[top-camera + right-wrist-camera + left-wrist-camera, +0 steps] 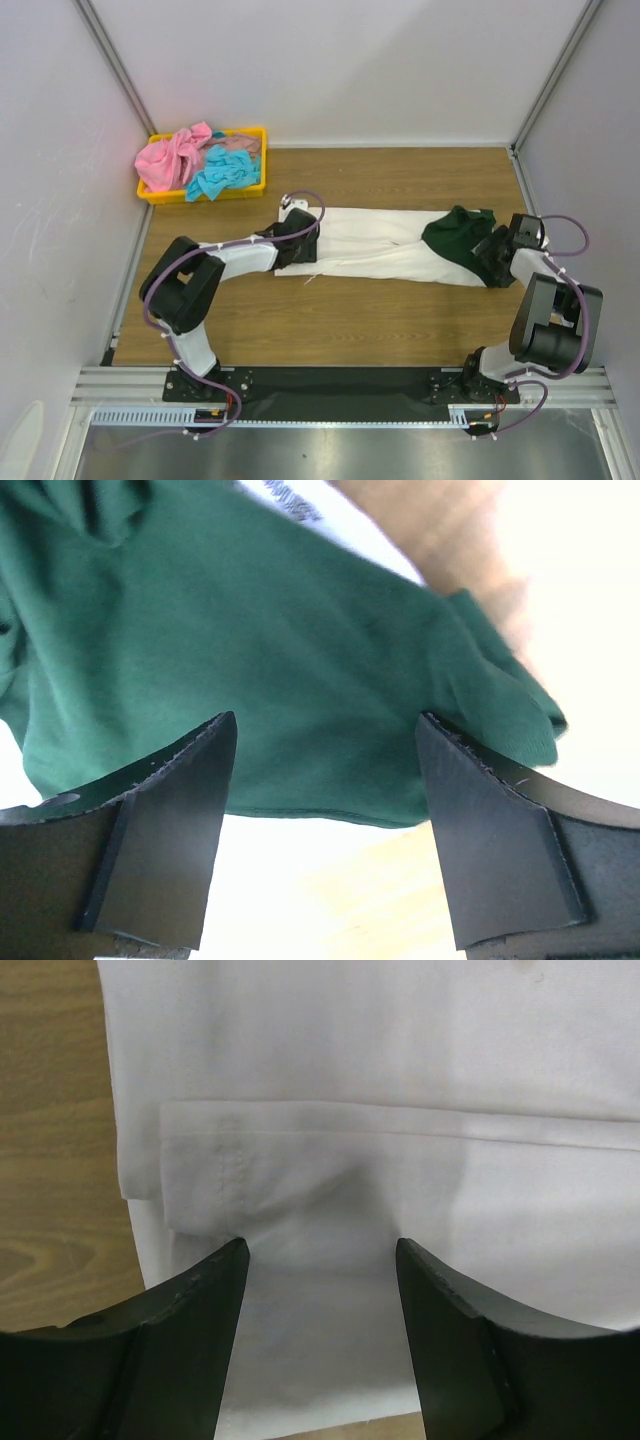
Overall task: Fold and stack the t-shirts
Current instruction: Fold the tshirt
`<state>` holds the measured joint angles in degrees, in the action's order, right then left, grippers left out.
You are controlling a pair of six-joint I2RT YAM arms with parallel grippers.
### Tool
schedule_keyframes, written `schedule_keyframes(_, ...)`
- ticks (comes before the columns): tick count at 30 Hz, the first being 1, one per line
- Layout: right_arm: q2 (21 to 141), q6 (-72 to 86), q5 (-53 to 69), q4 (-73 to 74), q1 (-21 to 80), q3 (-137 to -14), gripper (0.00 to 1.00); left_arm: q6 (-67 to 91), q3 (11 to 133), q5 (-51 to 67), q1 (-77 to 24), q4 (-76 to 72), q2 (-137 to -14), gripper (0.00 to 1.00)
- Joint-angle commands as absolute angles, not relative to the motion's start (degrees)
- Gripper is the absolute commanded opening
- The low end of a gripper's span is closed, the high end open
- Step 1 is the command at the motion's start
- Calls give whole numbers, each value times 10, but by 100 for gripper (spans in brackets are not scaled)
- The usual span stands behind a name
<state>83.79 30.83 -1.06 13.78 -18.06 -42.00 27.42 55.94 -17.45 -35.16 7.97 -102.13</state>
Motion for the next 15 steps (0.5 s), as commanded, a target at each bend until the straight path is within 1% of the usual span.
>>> schedule_keyframes(1,816,290,-47,173,-192,-408,78,284,493,-150,-365,220,-1038,68)
schedule_keyframes(3,811,290,-29,166,-193,-410,78,271,498,-149,-373,232,-1021,68)
schedule_keyframes(6,789,282,-5,167,-188,-428,78,255,539,-155,-388,270,-986,70)
schedule_keyframes(11,726,268,-41,197,-151,-489,78,228,623,-181,-392,297,-935,75)
schedule_keyframes(15,693,286,-37,197,-129,-493,78,200,672,-172,-392,275,-915,78)
